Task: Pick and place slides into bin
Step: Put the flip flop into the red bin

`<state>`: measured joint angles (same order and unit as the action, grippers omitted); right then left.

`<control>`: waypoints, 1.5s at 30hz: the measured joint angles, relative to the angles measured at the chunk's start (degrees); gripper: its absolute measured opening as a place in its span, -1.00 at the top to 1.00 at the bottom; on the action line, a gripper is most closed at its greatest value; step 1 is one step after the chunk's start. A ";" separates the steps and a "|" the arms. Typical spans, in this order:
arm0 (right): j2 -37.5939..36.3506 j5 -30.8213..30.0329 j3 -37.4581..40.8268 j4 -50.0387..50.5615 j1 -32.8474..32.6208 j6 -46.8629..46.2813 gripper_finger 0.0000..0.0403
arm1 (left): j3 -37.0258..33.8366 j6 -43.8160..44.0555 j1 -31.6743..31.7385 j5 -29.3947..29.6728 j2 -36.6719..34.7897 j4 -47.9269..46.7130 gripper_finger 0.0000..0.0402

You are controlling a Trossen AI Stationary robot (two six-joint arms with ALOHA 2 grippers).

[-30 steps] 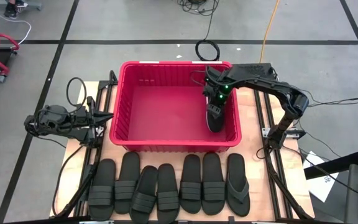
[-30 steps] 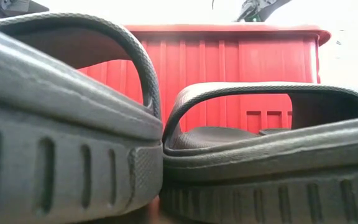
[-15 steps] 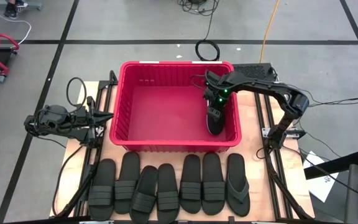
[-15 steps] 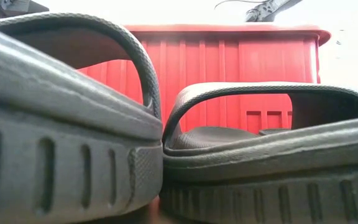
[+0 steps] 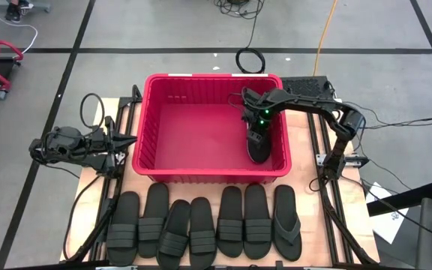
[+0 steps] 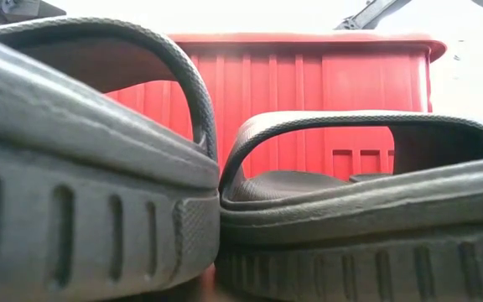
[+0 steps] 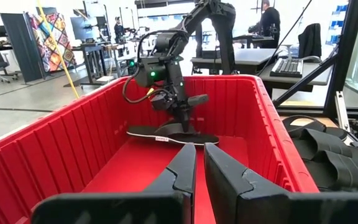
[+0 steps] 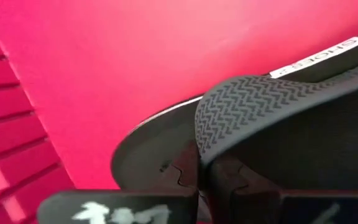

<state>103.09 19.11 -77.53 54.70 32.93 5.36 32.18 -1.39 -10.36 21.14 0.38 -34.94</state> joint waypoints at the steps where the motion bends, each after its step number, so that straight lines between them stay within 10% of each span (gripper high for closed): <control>1: -0.08 -0.12 0.22 -0.42 0.00 0.14 1.00 | -0.01 0.00 -0.01 0.00 0.00 0.00 0.85; 29: -1.56 0.41 0.43 -1.64 -0.02 -1.21 0.29 | 0.00 0.00 0.00 -0.02 0.00 0.00 0.85; 45: -36.58 2.14 0.38 -6.00 -1.27 3.36 0.36 | 0.00 0.70 -0.01 -0.04 0.00 0.02 0.85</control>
<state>66.50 21.25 -77.14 48.70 31.65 8.72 32.18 -0.69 -10.37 21.10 0.38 -34.92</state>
